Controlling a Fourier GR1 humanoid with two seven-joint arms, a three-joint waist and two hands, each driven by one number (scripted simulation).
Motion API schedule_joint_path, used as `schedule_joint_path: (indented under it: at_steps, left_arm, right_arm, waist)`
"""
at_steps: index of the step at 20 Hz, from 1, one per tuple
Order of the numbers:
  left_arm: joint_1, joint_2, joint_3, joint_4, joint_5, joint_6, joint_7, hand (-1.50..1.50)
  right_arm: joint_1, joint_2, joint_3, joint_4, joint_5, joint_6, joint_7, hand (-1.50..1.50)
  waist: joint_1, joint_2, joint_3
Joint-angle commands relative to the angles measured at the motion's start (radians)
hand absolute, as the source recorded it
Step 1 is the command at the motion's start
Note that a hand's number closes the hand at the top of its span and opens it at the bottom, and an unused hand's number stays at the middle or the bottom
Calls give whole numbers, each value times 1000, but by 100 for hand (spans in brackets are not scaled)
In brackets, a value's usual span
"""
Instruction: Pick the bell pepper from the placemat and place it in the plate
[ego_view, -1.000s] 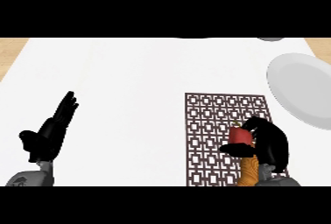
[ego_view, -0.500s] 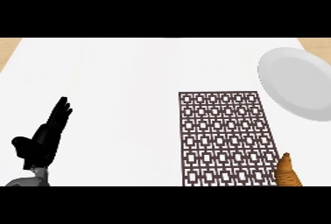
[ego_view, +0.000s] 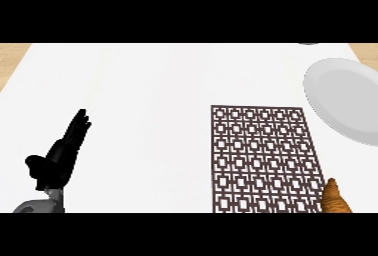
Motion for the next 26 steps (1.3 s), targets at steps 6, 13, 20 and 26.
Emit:
schedule_joint_path:
  at_steps: [6,13,20,26]
  left_arm:
    - [-43,-28,-6,-27,-19,8,62,0]
    - [-42,10,46,46,-5,-60,8,0]
    - [10,-34,10,-75,-28,-28,61,0]
    - [2,-14,27,-60,-22,-71,60,0]
  right_arm:
    - [-84,-43,-134,-13,-63,31,-64,150]
    - [-284,-91,-13,-21,5,66,102,150]
    - [-498,-74,168,139,79,52,121,150]
    - [-681,4,298,210,146,2,178,150]
  waist:
    - [15,2,-1]
    - [25,4,-1]
    - [39,5,0]
    - [35,5,0]
